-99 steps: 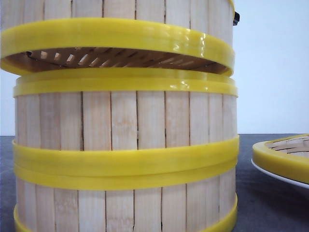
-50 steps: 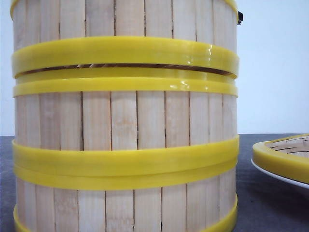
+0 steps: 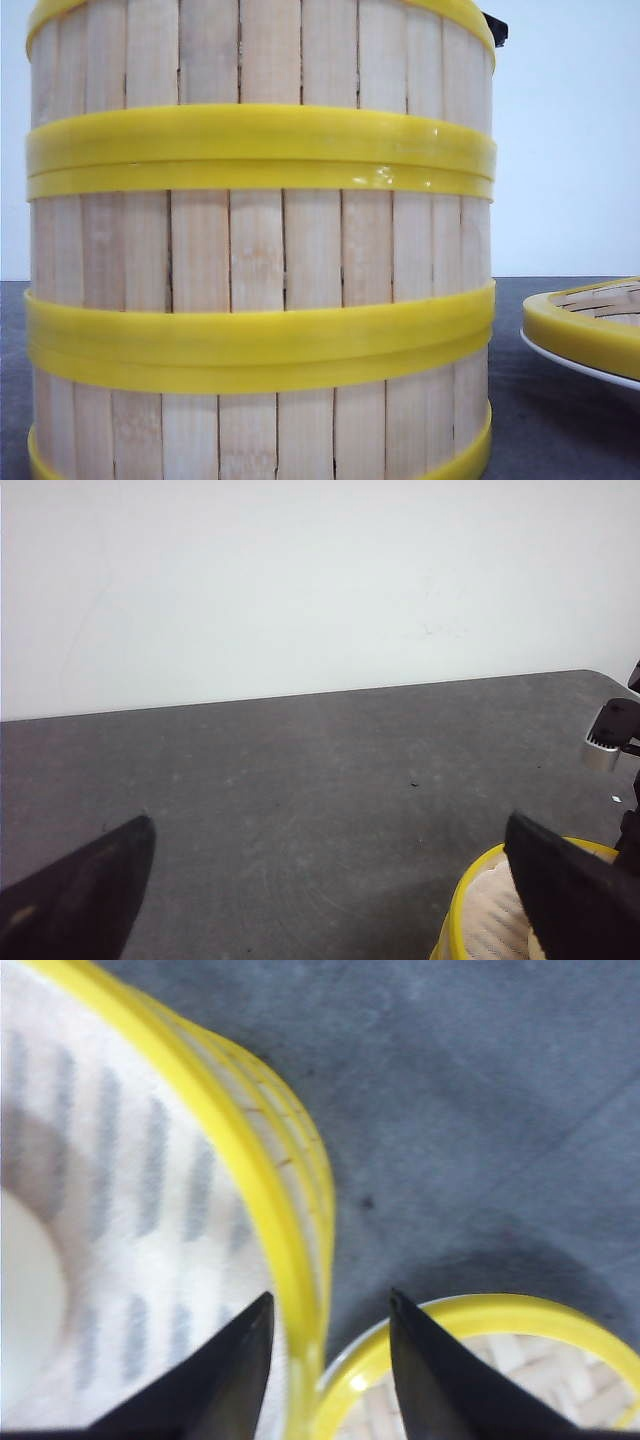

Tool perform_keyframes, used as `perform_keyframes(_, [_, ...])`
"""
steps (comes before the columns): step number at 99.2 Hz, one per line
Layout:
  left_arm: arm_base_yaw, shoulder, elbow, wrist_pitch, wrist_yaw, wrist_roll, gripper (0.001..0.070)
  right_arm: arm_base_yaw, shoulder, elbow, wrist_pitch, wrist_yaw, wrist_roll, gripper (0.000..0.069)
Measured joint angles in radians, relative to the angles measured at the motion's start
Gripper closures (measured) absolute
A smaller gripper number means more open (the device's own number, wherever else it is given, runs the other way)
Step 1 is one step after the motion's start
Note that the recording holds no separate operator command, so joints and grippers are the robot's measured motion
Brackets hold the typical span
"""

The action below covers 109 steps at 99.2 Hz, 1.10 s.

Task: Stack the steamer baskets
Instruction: 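Open the right gripper and move it toward the woven lid on the plate, then grasp the center hub of the woven bamboo lid with the right gripper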

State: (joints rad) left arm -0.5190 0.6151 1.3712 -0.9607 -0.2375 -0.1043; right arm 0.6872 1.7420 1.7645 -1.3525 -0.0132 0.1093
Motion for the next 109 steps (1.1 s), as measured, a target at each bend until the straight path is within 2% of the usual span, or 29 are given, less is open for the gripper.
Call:
perform_keyframes(15, [0.0, 0.0, 0.0, 0.0, 0.0, 0.0, 0.0015, 0.0, -0.017, 0.0, 0.013, 0.021, 0.0, 0.0424])
perform_keyframes(25, [0.0, 0.003, 0.0, 0.0, 0.0, 0.0, 0.0015, -0.002, -0.089, 0.0, 0.085, 0.043, 0.0, 0.0413])
perform_keyframes(40, [0.0, 0.02, 0.0, 0.0, 0.0, 0.0, 0.0015, -0.017, -0.269, -0.007, 0.051, 0.224, -0.001, 0.0411])
perform_keyframes(48, [0.0, 0.033, 0.0, 0.001, 0.0, 0.0, 0.0015, -0.056, -0.369, -0.101, 0.074, 0.275, 0.0, 0.0411])
perform_keyframes(60, [0.0, 0.047, 0.0, 0.002, 0.0, 0.0, 0.0015, -0.144, -0.525, -0.382, 0.201, 0.262, 0.0, 0.0411])
perform_keyframes(65, [0.0, 0.053, 0.0, 0.005, 0.0, 0.0, 0.0015, -0.178, -0.587, -0.509, 0.247, 0.227, 0.0, 0.0411])
perform_keyframes(77, [0.0, 0.069, 0.0, 0.02, 0.0, 0.0, 0.0015, -0.247, -0.673, -0.734, 0.224, 0.112, 0.017, 0.0411])
perform_keyframes(88, [0.0, 0.081, 0.0, 0.045, 0.007, 0.0, 0.0015, -0.282, -0.645, -0.821, 0.206, 0.092, 0.033, 0.0411])
perform_keyframes(102, [0.0, 0.086, 0.0, 0.054, 0.05, 0.001, 0.0016, -0.283, -0.626, -0.827, 0.211, 0.09, 0.048, 0.0411])
perform_keyframes(109, [0.0, 0.086, 0.0, 0.054, 0.052, 0.001, 0.0016, -0.289, -0.609, -0.827, 0.227, 0.074, 0.05, 0.0411])
